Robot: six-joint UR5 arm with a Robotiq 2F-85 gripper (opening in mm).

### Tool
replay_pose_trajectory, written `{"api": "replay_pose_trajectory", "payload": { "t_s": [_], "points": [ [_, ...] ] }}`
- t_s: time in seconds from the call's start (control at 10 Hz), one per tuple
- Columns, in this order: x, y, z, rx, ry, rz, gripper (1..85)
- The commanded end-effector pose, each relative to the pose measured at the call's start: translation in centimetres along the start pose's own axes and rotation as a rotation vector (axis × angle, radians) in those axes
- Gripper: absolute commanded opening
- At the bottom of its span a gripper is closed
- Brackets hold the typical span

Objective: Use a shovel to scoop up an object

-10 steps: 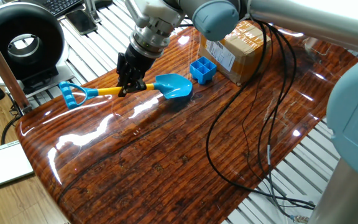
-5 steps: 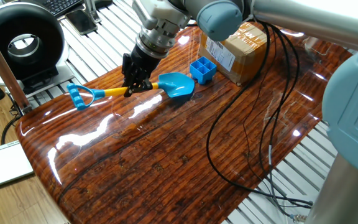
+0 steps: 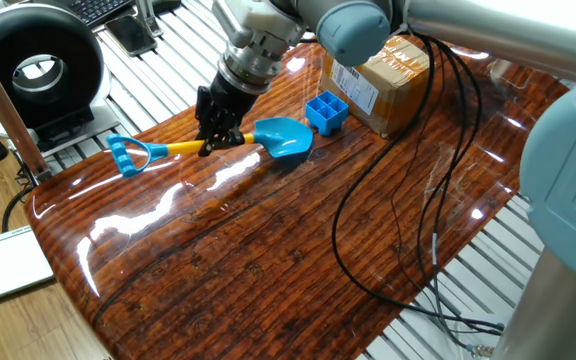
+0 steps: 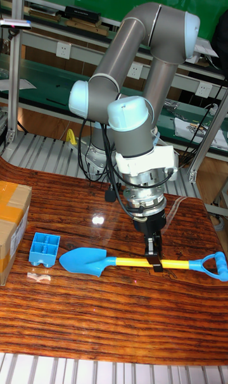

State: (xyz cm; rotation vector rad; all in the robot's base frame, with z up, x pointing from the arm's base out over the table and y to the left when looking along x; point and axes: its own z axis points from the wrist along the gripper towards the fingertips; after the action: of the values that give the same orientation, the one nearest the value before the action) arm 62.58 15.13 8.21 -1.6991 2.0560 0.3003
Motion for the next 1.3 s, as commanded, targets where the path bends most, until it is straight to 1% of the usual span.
{"api": "replay_pose_trajectory", "payload": {
  "t_s": [0.0, 0.2, 0.7, 0.8, 1.0, 1.2],
  "points": [
    [0.0, -0.3, -0.2, 0.01, 0.0, 0.013, 1.3],
    [0.1, -0.2, -0.2, 0.007, 0.002, 0.004, 1.3],
    [3.1, -0.5, -0.3, 0.009, 0.027, -0.046, 1.3],
    [3.5, -0.6, -0.3, 0.009, 0.028, -0.052, 1.3],
    [4.0, -0.6, -0.4, 0.005, 0.015, -0.06, 1.3],
    [4.6, -0.5, -0.5, 0.003, 0.018, -0.065, 1.3]
  ]
}}
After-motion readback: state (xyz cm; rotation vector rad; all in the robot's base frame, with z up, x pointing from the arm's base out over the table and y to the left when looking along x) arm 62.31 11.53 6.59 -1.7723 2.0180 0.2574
